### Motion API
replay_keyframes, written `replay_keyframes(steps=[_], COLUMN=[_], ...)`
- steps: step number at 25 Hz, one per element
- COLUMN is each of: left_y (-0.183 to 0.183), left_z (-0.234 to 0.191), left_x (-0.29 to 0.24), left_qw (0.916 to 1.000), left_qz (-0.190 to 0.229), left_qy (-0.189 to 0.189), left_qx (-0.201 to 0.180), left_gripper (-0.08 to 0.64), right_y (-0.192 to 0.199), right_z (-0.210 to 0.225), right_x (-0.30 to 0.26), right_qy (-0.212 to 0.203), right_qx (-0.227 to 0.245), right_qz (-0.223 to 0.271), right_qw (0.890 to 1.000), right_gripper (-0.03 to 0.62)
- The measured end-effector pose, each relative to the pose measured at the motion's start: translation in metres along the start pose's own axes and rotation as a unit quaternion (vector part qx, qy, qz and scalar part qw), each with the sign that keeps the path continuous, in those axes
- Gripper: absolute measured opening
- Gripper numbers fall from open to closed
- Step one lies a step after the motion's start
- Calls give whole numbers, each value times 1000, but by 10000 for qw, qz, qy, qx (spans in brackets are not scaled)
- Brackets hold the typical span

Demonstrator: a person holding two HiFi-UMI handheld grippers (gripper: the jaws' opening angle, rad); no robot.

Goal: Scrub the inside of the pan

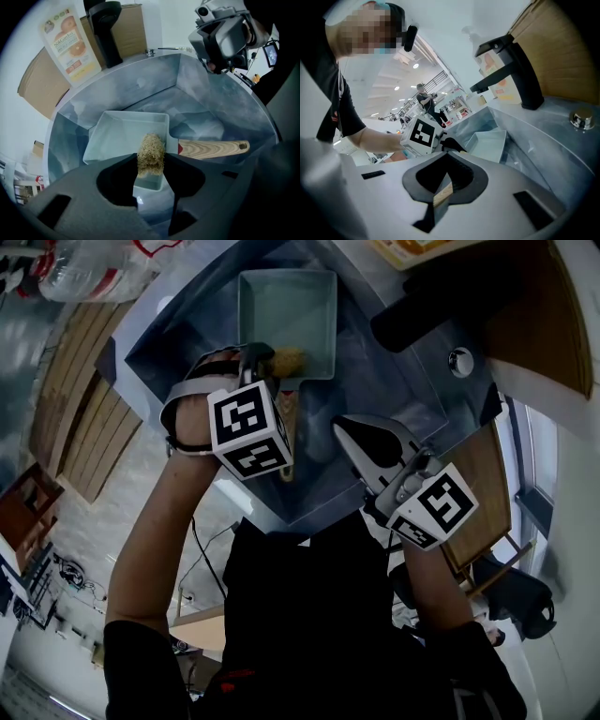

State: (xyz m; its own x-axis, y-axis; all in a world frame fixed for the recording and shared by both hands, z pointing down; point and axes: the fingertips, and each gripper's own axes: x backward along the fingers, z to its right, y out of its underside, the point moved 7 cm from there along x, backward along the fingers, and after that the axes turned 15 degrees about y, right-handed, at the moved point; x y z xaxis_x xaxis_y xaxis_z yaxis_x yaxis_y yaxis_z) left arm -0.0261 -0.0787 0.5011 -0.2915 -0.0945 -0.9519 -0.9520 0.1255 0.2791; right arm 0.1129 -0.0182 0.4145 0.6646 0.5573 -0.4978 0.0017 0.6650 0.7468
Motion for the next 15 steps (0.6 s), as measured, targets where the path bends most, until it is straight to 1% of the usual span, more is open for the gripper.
replay_keyframes(steps=[5, 7, 12, 15], left_y=[2, 0, -6, -11], left_z=[6, 3, -14, -28], left_x=[0, 1, 5, 6], left_qw=[10000, 9999, 9995, 9993], left_qz=[30, 49, 85, 89], left_qy=[3, -67, -309, -363], left_qx=[69, 78, 28, 26], left_gripper=[173, 173, 175, 175], right_y=[3, 3, -1, -8], right_z=[-3, -3, 4, 11], right_x=[4, 6, 11, 12], right_qy=[-7, 5, 92, 152], right_qx=[9, 6, 2, -5], right_qz=[31, 51, 98, 142], right_qw=[10000, 10000, 9999, 9998], right_gripper=[2, 2, 2, 2])
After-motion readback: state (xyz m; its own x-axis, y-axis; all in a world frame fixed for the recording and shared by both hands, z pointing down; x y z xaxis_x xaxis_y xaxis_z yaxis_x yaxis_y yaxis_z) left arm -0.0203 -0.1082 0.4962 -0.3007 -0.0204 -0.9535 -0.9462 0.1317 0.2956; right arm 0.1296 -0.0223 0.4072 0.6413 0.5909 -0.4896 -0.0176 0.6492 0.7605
